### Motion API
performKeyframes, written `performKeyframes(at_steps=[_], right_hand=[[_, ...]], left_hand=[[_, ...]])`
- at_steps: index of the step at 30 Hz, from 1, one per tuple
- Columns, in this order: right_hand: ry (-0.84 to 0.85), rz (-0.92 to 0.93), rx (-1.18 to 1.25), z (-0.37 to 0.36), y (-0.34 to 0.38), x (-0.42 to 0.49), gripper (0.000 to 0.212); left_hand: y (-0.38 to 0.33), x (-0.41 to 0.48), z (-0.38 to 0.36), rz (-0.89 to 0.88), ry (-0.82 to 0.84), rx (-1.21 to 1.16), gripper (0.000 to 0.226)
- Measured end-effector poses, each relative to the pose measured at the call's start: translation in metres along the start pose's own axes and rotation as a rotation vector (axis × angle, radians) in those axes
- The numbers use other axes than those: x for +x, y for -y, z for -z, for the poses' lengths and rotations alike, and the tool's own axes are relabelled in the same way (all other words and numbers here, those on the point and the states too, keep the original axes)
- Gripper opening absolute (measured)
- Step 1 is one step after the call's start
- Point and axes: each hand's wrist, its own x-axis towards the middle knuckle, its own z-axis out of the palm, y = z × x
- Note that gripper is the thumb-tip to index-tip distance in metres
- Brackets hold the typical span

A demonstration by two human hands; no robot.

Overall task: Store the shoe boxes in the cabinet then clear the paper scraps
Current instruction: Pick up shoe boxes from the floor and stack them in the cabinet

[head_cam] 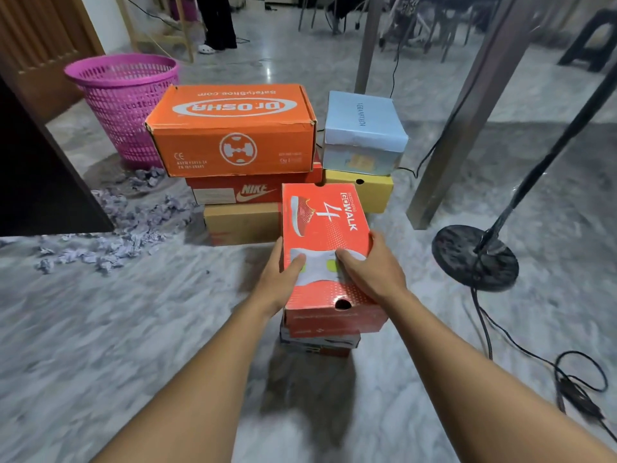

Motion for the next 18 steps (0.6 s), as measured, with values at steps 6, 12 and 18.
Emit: performKeyframes(at_steps=[6,12,18], right_hand=[[0.112,0.022,0.170,-0.001,-0.010,-0.019,0.072],[0.276,-0.021,0.387,-0.003,-0.023,-0.029,0.064],[0.357,0.015,0.425,-0.010,-0.014,-0.026,0.069]], left_hand=[[0.020,-0.027,0.020,-0.010,-0.012,-0.096,0.046],[0.030,-0.037,0.026,0.107,0.022,-0.334,0.052],[0.031,-0.044,0.035,0.151,0.003,-0.438,0.033]])
